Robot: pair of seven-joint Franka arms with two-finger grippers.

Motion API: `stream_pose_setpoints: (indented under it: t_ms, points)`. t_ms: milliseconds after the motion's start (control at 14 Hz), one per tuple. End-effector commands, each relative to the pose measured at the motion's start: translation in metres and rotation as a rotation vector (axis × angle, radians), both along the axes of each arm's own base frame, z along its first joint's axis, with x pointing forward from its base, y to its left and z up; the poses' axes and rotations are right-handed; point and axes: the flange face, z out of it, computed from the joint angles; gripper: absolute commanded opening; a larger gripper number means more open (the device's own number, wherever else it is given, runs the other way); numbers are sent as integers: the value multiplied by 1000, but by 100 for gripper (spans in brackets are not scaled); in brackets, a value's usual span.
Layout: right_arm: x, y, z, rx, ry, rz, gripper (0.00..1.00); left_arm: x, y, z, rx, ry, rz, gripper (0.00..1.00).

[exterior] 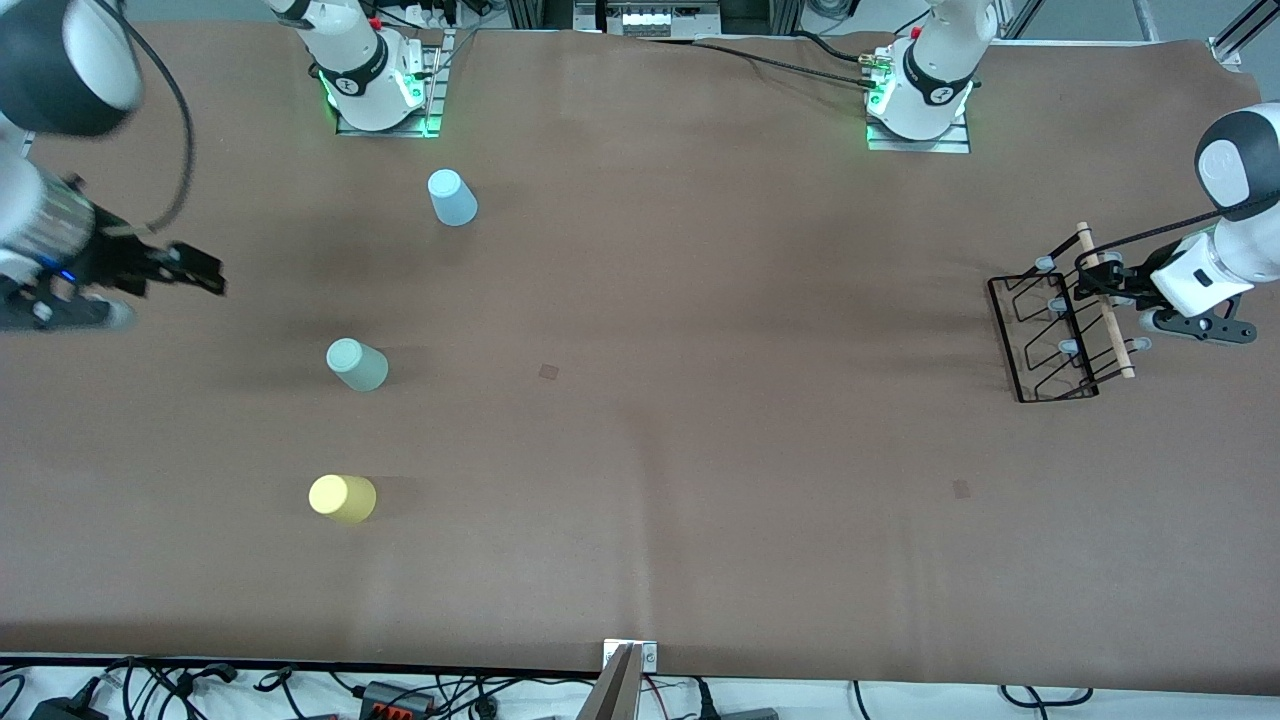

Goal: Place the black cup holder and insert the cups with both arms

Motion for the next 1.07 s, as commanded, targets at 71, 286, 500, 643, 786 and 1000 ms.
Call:
stream_pose_setpoints:
  t_ms: [71,286,500,643,786,1000]
  points:
    - [34,13,-70,-20,13,21,100,-16,-1,-6,-24,-2,-16,100]
    - [44,23,-130,-1,67,6,100,-16,-1,-8,-26,2,-18,90]
    - [45,53,-172,14,101,27,100,-17,5,-9,-27,4,-7,76]
    - [36,57,-193,4,99,-26,100,-18,7,-9,-27,6,-2,65]
    - [26,62,-212,5,81,-20,100,-18,10,-13,-30,8,6,53]
    - [8,64,-232,4,78,-15,100,-18,9,-17,-46,10,21,46]
